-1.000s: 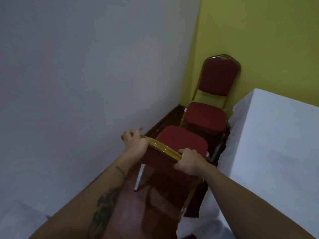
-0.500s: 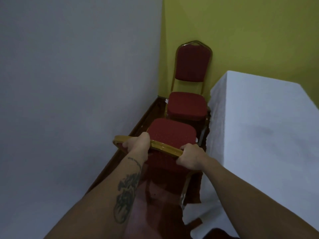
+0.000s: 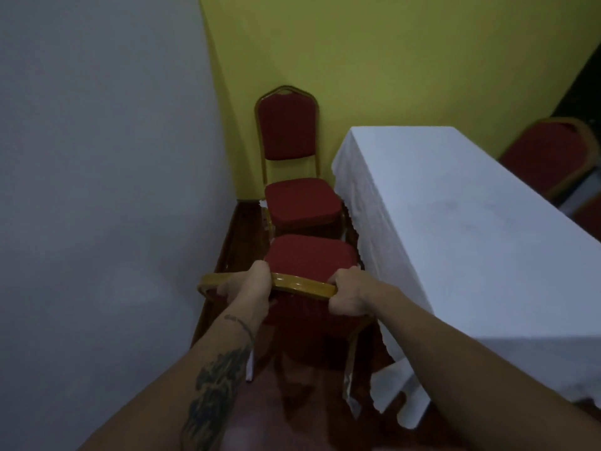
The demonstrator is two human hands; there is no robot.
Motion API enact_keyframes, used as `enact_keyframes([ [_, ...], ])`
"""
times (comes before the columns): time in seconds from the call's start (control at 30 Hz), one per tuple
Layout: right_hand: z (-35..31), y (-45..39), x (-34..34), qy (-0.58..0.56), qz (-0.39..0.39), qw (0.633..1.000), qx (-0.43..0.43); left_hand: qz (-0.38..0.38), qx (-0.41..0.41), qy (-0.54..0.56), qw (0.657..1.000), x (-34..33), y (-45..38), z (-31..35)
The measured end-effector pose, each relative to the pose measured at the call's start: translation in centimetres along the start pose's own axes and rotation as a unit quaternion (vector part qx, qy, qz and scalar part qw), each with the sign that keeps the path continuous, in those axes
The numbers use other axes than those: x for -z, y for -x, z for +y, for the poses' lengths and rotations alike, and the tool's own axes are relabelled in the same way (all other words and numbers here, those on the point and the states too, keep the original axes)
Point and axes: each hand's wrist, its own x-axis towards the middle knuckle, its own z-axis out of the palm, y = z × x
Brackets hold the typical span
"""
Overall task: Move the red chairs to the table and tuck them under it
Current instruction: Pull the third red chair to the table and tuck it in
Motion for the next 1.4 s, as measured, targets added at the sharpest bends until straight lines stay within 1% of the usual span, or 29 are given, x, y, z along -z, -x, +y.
enact_keyframes([
  [0.07, -0.8, 0.5, -0.9, -0.012, 0.013, 1.000, -0.026, -0.004, 0.012, -0.007, 1.000, 1.0, -0.2, 0.1],
  [0.2, -2.3, 2.3, -2.3, -0.024, 0.032, 0.997, -0.066, -0.040, 0.036, -0.018, 0.998, 2.6, -0.2, 0.3],
  [0.37, -4.5, 3.8, -4.0, -0.040, 0.027, 0.993, -0.104, -0.074, 0.041, -0.062, 0.994, 4.6, -1.1, 0.7],
  [0.57, -6.6, 4.4, -5.4, -0.031, 0.032, 0.992, -0.117, -0.099, 0.035, -0.101, 0.989, 6.0, -2.3, 1.6],
  [0.73, -8.5, 4.0, -5.8, -0.032, 0.044, 0.991, -0.121, -0.124, 0.007, -0.132, 0.983, 6.4, -3.9, 3.2],
  [0.83, -9.9, 3.2, -5.6, -0.026, 0.041, 0.992, -0.121, -0.159, -0.012, -0.172, 0.972, 6.4, -5.3, 4.6],
  [0.93, -11.0, 2.2, -5.2, -0.013, 0.033, 0.992, -0.121, -0.198, -0.030, -0.201, 0.959, 6.1, -6.7, 6.0],
  [1.1, -11.8, 0.1, -4.5, -0.033, 0.027, 0.991, -0.127, -0.241, -0.063, -0.245, 0.937, 3.9, -9.1, 8.5],
  [1.27, -10.8, -2.2, -3.2, -0.075, 0.024, 0.990, -0.116, -0.279, -0.074, -0.292, 0.912, 0.8, -11.0, 10.1],
  [1.4, -10.2, -4.6, -2.2, -0.061, 0.037, 0.991, -0.115, -0.301, -0.084, -0.312, 0.897, -1.8, -13.0, 11.8],
])
